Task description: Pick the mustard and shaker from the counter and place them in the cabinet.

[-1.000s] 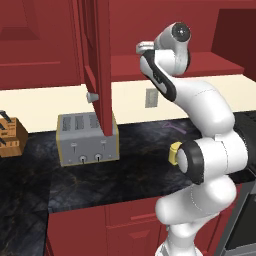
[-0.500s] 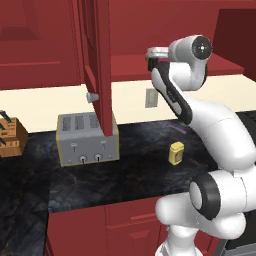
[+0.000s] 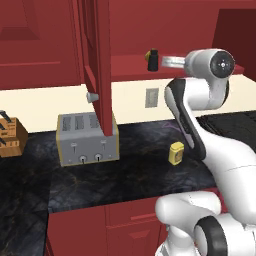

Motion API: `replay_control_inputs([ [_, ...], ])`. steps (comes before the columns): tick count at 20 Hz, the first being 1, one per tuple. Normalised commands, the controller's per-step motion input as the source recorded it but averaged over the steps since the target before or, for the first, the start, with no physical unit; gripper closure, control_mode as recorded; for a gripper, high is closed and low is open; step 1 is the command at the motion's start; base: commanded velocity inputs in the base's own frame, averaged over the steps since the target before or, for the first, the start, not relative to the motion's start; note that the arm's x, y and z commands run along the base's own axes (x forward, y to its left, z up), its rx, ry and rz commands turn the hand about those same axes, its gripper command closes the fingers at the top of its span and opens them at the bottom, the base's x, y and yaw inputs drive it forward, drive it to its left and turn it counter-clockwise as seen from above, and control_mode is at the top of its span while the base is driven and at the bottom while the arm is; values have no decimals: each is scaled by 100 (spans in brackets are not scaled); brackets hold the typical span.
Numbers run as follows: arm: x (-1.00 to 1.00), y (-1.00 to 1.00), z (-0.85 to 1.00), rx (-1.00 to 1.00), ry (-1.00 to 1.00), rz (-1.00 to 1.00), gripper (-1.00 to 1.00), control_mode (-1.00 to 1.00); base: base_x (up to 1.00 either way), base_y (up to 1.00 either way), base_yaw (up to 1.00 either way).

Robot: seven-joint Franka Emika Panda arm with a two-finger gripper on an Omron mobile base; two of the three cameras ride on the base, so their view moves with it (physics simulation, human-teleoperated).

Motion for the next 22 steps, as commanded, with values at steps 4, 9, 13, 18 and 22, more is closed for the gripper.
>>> replay_control_inputs([
  [4, -79, -8, 16, 0, 12, -16, -100, -100, 0, 0, 0],
  [9, -70, -4, 9, 8, 5, -7, -100, -100, 0, 0, 0],
  [13, -69, -1, 6, 17, 5, -1, -100, -100, 0, 0, 0],
  [18, -70, -1, 0, 19, 16, -3, -100, -100, 0, 0, 0],
  [22, -74, 0, -7, 11, 4, -4, -100, -100, 0, 0, 0],
])
